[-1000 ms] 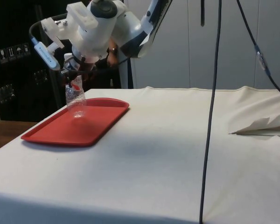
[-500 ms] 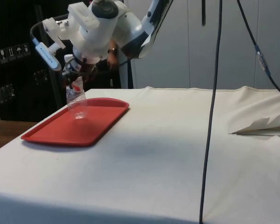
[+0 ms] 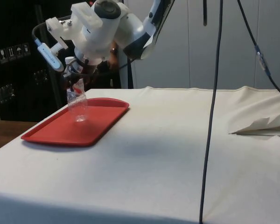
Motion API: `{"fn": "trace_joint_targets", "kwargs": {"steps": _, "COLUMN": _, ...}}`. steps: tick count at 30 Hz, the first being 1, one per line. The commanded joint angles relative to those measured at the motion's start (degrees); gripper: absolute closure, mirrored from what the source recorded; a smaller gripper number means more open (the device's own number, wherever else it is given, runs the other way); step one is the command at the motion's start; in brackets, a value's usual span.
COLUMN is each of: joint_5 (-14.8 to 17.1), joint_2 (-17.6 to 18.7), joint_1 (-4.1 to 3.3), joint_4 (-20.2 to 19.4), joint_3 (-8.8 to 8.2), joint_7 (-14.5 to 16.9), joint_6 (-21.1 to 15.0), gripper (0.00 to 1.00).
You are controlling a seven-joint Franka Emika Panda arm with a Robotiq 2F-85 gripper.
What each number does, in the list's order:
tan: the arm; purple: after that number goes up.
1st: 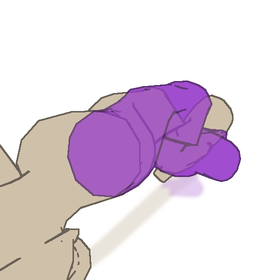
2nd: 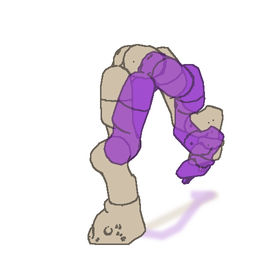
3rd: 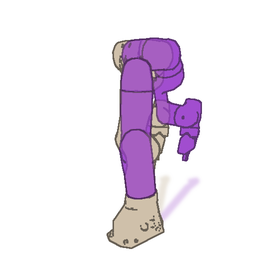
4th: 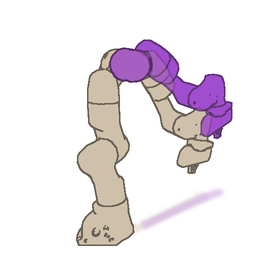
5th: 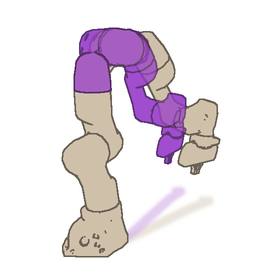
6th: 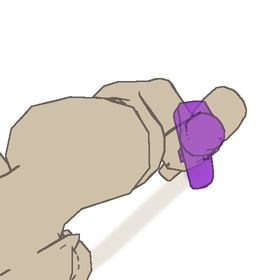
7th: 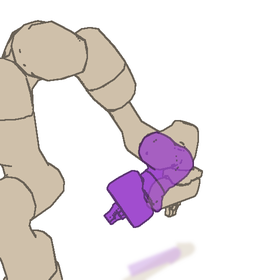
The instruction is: Place the bottle upright on the tray.
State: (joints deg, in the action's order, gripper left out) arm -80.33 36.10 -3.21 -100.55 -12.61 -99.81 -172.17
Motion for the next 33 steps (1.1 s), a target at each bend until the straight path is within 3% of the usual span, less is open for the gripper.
{"fn": "trace_joint_targets", "kwargs": {"steps": 1, "joint_5": 0.2, "joint_2": -0.1, "joint_1": 0.46, "joint_4": -0.5, "joint_3": 0.29, "joint_7": 0.6, "joint_6": -1.0, "gripper": 0.86}}
{"fn": "trace_joint_targets", "kwargs": {"steps": 4, "joint_5": 0.0, "joint_2": 0.0, "joint_1": 0.00, "joint_4": -0.1, "joint_3": 0.00, "joint_7": 0.0, "joint_6": -0.1, "gripper": 0.86}}
{"fn": "trace_joint_targets", "kwargs": {"steps": 5, "joint_5": 0.2, "joint_2": 0.1, "joint_1": 0.34, "joint_4": -0.3, "joint_3": 0.23, "joint_7": 0.4, "joint_6": -0.7, "gripper": 0.86}}
{"fn": "trace_joint_targets", "kwargs": {"steps": 13, "joint_5": 0.0, "joint_2": 0.2, "joint_1": -0.34, "joint_4": -0.1, "joint_3": 0.11, "joint_7": 0.2, "joint_6": 0.3, "gripper": 0.86}}
{"fn": "trace_joint_targets", "kwargs": {"steps": 21, "joint_5": 0.2, "joint_2": 0.1, "joint_1": -0.69, "joint_4": -0.5, "joint_3": 0.29, "joint_7": 2.6, "joint_6": 2.2, "gripper": 0.86}}
{"fn": "trace_joint_targets", "kwargs": {"steps": 33, "joint_5": 0.2, "joint_2": 0.6, "joint_1": -1.03, "joint_4": -0.1, "joint_3": 0.40, "joint_7": 2.9, "joint_6": 3.2, "gripper": 0.86}}
